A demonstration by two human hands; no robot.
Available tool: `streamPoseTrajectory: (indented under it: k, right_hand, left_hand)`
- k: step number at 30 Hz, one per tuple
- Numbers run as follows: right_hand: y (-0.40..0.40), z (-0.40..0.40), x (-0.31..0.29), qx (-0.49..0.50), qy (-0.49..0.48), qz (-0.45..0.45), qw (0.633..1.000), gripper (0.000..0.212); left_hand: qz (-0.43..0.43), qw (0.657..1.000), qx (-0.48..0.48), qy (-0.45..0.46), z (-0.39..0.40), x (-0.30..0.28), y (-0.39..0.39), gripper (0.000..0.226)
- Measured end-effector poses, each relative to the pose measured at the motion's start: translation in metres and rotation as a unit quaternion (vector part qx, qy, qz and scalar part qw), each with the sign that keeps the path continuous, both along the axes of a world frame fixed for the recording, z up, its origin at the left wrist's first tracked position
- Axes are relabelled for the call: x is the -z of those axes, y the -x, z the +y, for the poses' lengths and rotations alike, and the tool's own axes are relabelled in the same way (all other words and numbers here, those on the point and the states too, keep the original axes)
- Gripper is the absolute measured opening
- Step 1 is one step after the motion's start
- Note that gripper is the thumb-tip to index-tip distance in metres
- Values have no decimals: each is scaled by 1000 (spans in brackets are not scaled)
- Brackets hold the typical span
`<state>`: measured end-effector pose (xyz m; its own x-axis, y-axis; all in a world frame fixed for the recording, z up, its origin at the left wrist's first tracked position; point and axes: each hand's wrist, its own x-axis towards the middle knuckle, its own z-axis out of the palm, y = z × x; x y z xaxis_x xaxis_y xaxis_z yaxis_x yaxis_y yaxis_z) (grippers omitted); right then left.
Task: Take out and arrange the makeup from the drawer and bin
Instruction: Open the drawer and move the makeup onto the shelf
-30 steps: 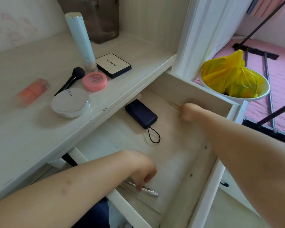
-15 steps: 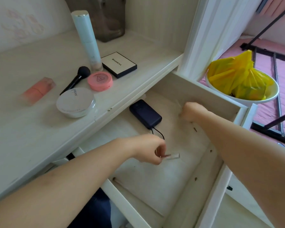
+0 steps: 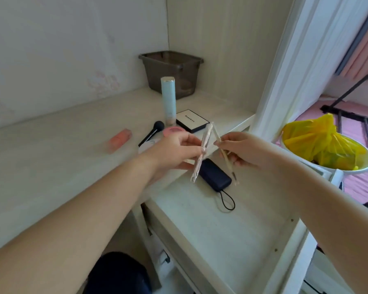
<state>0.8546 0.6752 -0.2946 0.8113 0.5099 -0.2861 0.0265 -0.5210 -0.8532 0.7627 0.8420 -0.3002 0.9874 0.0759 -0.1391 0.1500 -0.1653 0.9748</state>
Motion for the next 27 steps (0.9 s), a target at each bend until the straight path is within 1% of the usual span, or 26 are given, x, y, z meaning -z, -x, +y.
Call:
streamPoseTrajectory:
  k: [2,4,5,7,8,9,11,13,15,18,21,24,27]
  right_hand:
    - [15,27,-11,-15,-36,18,999,10]
    - [27,58,-18,-31,-60,9,998,7]
    - [32,75,-20,-41,-67,-1,997,11]
    - [38,109,-19,-47,-71,-24,996,32]
    - [40,124,-18,-48,-60,-47,996,39]
    - [41,140,-16,-56,-39,-78,995,39]
    - [40,163,-9,-79,9,-129,988,26]
    - [40,186,-4,-111,52,-153,981,16]
    - [40,201,-2,-136,95,-165,972,12]
    - [39,218,-7,-155,187,-190,951,18]
    - [31,230,-10,-170,257,-184,933,24]
    - [25,238,-12,-182,305,-185,916,23]
    - [23,242,-15,-191,321,-202,906,22]
  left_hand:
    - [-11,998,-56,-21,33,-18,13,8]
    - [-16,992,-118,-38,68,-30,23,6]
    - [-13,988,-149,-49,86,-34,29,5]
    - [-6,976,-200,-91,121,-36,37,7]
    - [-5,970,-215,-114,136,-35,39,10]
    - [-5,965,-228,-131,152,-33,42,12]
    - [6,955,-246,-163,174,-25,42,10]
    - [18,947,-255,-196,193,-17,41,5]
    - [27,940,-254,-224,206,-7,36,8]
    - [42,928,-249,-274,216,5,29,10]
    - [53,910,-253,-325,221,13,21,15]
    - [54,902,-251,-346,223,17,15,19]
    - [53,897,-249,-361,226,20,13,20]
